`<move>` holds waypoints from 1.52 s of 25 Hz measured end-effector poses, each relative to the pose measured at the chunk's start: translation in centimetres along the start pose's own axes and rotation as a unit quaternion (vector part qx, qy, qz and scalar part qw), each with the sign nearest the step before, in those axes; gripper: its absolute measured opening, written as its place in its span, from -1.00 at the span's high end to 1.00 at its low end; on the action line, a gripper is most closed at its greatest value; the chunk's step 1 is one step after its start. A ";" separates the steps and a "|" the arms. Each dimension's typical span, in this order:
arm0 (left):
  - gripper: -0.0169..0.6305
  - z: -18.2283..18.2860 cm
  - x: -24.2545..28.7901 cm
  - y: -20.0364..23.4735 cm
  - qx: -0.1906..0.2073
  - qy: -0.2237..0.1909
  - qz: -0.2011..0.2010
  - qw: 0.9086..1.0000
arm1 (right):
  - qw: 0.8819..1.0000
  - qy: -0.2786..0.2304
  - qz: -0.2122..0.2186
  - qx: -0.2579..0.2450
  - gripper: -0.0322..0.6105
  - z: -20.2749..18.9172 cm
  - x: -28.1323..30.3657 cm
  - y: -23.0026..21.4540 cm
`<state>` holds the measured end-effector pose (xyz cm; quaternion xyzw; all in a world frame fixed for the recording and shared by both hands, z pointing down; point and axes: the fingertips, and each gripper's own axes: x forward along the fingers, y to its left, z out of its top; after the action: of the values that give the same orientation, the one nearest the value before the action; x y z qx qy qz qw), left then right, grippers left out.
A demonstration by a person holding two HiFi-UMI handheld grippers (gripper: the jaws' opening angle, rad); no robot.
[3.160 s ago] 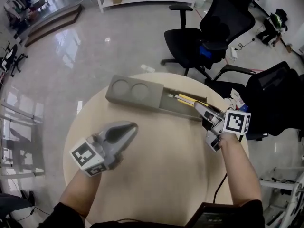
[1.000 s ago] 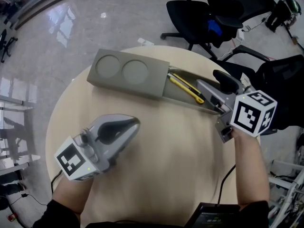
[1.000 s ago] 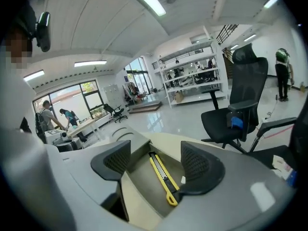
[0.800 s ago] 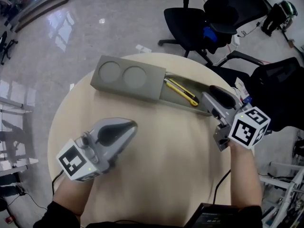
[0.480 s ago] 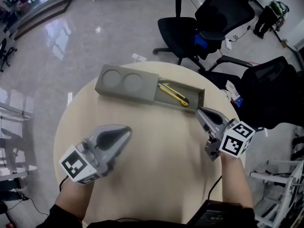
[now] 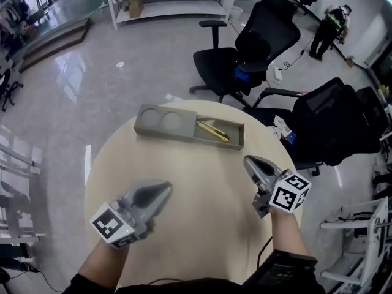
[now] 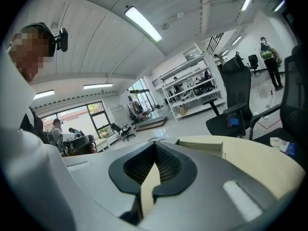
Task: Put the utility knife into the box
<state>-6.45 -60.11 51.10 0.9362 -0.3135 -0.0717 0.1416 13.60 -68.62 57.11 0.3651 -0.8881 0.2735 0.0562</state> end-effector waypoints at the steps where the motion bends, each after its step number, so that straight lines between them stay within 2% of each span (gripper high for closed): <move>1: 0.94 0.5 -0.6 -0.7 0.001 -0.002 0.000 1.000 | 1.000 -0.004 -0.002 0.000 0.86 0.2 -0.6 0.7; 11: 0.94 5.0 -7.7 -5.2 0.024 -0.033 0.033 0.999 | 0.999 -0.028 0.014 -0.015 0.86 2.0 -4.2 8.4; 17: 0.94 6.2 -14.2 -7.3 0.044 -0.022 0.050 0.998 | 0.999 -0.039 0.021 -0.008 0.86 1.7 -5.1 14.5; 22: 0.94 7.3 -20.3 -9.1 0.019 -0.024 0.066 0.997 | 0.999 -0.042 0.033 -0.003 0.86 1.8 -5.4 20.5; 25: 0.94 9.3 -23.0 -10.6 -0.001 -0.048 0.055 0.997 | 0.998 -0.046 0.039 -0.005 0.86 1.4 -5.5 24.5; 28: 0.94 10.4 -26.1 -11.8 -0.001 -0.056 0.044 0.997 | 0.998 -0.048 0.037 -0.010 0.86 0.6 -6.2 28.3; 31: 0.94 11.3 -28.5 -12.5 0.012 -0.057 0.039 0.998 | 0.998 -0.056 0.035 -0.018 0.86 0.4 -7.5 31.3; 34: 0.94 11.5 -30.3 -13.3 0.038 -0.044 0.053 0.997 | 0.997 -0.055 0.035 -0.033 0.86 0.6 -9.7 33.3; 38: 0.94 12.7 -31.3 -16.5 0.051 -0.057 0.071 0.995 | 0.996 -0.054 0.041 -0.065 0.86 1.1 -14.1 35.0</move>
<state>-24.73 -31.26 35.38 0.9120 -0.3899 -0.0990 0.0802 0.16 -40.09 36.35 0.3380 -0.9200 0.1971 0.0210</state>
